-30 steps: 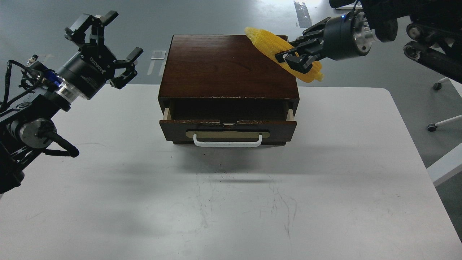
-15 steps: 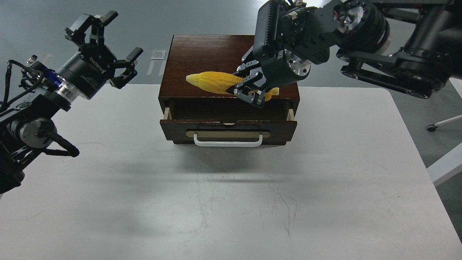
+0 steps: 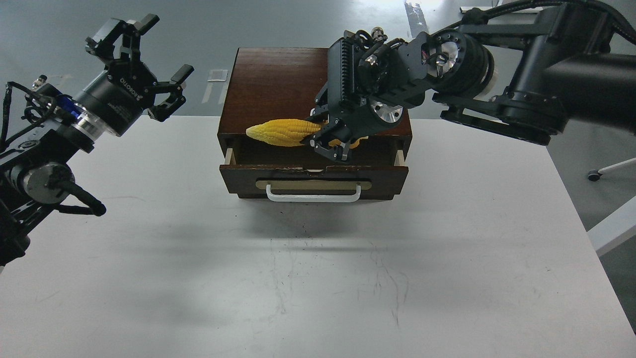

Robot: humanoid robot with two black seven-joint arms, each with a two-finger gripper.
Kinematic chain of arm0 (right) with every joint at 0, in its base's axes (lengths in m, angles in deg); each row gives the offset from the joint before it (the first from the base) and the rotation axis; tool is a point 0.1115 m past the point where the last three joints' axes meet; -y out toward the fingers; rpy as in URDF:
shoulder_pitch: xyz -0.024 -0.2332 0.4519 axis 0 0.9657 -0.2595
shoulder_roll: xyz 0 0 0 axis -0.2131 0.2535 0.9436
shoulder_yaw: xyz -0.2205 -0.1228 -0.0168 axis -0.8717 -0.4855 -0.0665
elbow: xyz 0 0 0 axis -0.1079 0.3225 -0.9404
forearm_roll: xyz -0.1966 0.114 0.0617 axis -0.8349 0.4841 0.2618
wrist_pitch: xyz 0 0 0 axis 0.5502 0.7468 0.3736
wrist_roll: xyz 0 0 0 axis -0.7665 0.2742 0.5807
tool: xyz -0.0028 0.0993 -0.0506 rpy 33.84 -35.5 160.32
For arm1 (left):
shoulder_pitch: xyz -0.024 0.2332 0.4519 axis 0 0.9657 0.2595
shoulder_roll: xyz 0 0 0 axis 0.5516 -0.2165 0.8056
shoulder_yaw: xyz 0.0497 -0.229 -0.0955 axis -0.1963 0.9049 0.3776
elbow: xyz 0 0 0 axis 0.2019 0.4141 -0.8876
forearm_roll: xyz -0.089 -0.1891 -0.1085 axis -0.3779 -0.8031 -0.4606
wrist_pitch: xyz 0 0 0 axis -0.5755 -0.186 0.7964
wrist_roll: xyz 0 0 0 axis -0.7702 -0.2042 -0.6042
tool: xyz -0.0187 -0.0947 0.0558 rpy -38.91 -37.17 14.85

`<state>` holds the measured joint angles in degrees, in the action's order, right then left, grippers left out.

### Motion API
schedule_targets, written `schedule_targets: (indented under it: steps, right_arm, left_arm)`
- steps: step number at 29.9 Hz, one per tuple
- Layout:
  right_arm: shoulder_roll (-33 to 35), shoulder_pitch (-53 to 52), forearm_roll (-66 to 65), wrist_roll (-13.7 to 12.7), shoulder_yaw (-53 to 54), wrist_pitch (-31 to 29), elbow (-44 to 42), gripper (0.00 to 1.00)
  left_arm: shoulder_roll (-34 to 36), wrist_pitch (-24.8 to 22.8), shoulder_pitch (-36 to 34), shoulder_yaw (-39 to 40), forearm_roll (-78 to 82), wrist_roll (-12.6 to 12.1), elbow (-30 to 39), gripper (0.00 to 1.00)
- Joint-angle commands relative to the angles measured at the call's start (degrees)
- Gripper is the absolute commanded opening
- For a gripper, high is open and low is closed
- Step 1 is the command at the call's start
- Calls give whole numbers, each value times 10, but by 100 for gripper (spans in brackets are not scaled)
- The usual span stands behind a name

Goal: Put corn in drawer with both arms
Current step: 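Lower the corn into the drawer and open the right gripper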

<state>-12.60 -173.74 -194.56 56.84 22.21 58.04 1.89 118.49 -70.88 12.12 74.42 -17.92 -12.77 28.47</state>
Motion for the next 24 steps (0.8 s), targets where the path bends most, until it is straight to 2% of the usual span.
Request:
schedule_targets:
  steps: [1,6,14,17,24]
  right_arm:
    - [1,5,0,0,-4,1,0,32]
    - [0,9,1,0,-3,1,0,37]
    - [1,17,2,0,-3,1,1,58]
    - [2,17,2,0,-3,1,1,59]
    - [3,17,5,0,-1,1,1,70]
  left_arm:
    - [1,0,0,0,0,0,1,99]
    - [1,0,0,0,0,0,1,99]
    - [1,0,0,0,0,0,1,99]
    - [1,0,0,0,0,0,1,99]
    - [1,0,0,0,0,0,1,99]
